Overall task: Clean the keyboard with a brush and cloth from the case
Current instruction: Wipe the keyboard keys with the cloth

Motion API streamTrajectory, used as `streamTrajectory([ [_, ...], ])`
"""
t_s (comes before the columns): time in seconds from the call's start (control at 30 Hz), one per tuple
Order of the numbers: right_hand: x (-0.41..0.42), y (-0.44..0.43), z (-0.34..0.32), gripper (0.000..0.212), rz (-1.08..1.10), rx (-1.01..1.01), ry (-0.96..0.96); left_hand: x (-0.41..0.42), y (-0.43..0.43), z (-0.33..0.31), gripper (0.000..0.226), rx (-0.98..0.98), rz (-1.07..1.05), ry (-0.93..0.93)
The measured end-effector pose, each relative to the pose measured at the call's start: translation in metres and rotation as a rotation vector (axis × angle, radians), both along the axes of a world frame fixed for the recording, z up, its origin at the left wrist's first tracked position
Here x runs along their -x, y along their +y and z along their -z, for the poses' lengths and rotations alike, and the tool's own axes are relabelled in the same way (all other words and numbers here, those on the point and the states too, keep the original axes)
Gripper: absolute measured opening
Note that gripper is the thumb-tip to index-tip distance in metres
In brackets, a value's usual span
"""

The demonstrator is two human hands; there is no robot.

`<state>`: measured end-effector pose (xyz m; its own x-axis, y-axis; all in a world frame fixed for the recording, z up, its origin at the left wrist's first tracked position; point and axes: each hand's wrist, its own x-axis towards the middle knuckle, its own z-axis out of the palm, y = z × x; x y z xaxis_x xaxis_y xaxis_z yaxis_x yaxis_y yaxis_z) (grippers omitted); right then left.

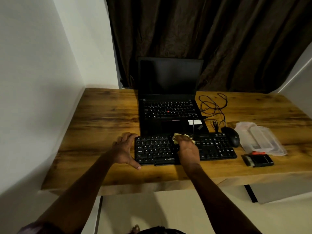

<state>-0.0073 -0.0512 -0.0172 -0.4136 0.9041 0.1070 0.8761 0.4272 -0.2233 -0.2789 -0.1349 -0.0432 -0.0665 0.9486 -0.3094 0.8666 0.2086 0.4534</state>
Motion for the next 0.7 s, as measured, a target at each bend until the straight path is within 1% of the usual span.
streamTrajectory([
  [0.1,-0.017,0.002,0.003,0.058,0.111,-0.031,-0.007,0.001,-0.001,0.001,0.147,0.001,-0.007,-0.007],
  [0.2,-0.007,-0.001,0.002,0.055,0.087,-0.046,-0.043,0.001,0.000,0.002,0.146,-0.002,-0.002,-0.004],
  [0.3,0.017,-0.012,-0.001,0.055,-0.001,-0.020,-0.045,0.001,0.000,0.001,0.144,-0.013,0.003,-0.001],
  [0.4,0.036,-0.022,-0.004,0.062,-0.152,-0.003,-0.046,0.000,0.000,0.001,0.143,-0.018,0.007,0.001],
  [0.43,0.036,-0.024,-0.003,0.064,-0.173,-0.003,-0.041,0.000,0.000,0.000,0.143,-0.016,0.007,-0.004],
  [0.47,0.033,-0.023,-0.002,0.063,-0.159,-0.008,-0.037,0.001,0.000,0.000,0.144,-0.013,0.005,-0.011],
  [0.57,0.014,-0.016,0.003,0.050,0.009,-0.039,-0.013,0.001,-0.001,0.001,0.146,-0.012,0.008,-0.018],
  [0.6,0.008,-0.014,0.004,0.049,0.052,-0.047,-0.018,0.001,-0.001,0.001,0.146,-0.016,0.009,-0.023],
  [0.7,0.010,-0.015,0.001,0.053,0.039,-0.037,-0.040,0.001,-0.001,0.001,0.144,-0.025,0.001,-0.034],
])
